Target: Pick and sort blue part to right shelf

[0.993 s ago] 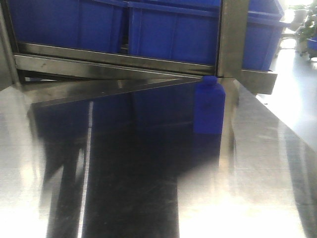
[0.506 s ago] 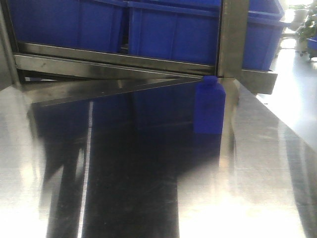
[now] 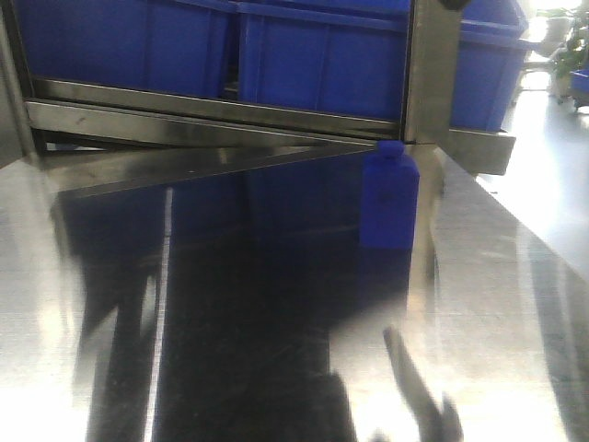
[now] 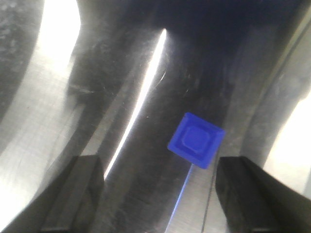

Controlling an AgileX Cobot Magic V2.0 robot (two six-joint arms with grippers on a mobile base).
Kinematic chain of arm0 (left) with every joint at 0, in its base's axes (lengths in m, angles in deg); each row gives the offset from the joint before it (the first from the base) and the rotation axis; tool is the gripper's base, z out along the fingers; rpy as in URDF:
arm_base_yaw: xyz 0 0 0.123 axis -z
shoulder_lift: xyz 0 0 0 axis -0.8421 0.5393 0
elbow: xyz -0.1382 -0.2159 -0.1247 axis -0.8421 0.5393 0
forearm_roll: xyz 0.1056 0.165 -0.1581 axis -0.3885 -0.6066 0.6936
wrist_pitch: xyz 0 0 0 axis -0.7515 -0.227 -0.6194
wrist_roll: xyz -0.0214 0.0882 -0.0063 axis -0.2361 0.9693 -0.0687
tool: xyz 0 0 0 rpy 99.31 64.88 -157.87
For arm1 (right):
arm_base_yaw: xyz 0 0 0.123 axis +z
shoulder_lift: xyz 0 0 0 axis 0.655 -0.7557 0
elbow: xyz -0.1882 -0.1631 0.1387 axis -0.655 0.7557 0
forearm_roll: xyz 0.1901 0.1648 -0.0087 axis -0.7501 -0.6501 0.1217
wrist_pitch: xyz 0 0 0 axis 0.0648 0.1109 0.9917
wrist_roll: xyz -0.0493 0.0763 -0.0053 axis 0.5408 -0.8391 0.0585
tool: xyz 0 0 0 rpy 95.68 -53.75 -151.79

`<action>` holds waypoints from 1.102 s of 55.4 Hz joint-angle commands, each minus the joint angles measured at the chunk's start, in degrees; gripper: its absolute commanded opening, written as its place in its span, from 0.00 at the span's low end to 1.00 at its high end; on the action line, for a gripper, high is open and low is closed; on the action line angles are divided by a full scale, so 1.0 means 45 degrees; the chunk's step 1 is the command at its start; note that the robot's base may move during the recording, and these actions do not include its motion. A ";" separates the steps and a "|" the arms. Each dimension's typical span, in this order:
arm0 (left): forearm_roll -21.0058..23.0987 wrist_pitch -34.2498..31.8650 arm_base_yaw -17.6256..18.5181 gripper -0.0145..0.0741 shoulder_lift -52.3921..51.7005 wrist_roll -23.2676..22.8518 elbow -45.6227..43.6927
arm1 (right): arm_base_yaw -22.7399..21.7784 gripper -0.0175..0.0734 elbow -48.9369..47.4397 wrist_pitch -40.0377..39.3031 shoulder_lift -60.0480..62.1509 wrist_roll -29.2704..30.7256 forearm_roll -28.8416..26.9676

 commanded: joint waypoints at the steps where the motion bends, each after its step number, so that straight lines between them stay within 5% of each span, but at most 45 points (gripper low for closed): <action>1: 0.0143 -0.0953 0.0079 0.57 -0.0019 0.0048 -0.0354 | 0.0056 0.85 -0.1226 0.0416 -0.0511 -0.1597 0.1136; 12: 0.0143 -0.0953 0.0079 0.57 -0.0019 0.0048 -0.0354 | 0.0056 0.85 -0.1906 0.1236 -0.1906 -0.3350 0.2318; 52: 0.0143 -0.0930 0.0079 0.57 -0.0019 0.0048 -0.0354 | 0.0210 0.84 -0.1906 0.1115 -0.4991 -0.3388 0.1381; 61: 0.0143 -0.0930 0.0079 0.57 -0.0019 0.0048 -0.0354 | 0.0229 0.68 -0.1906 0.1040 -0.5056 -0.3388 0.1381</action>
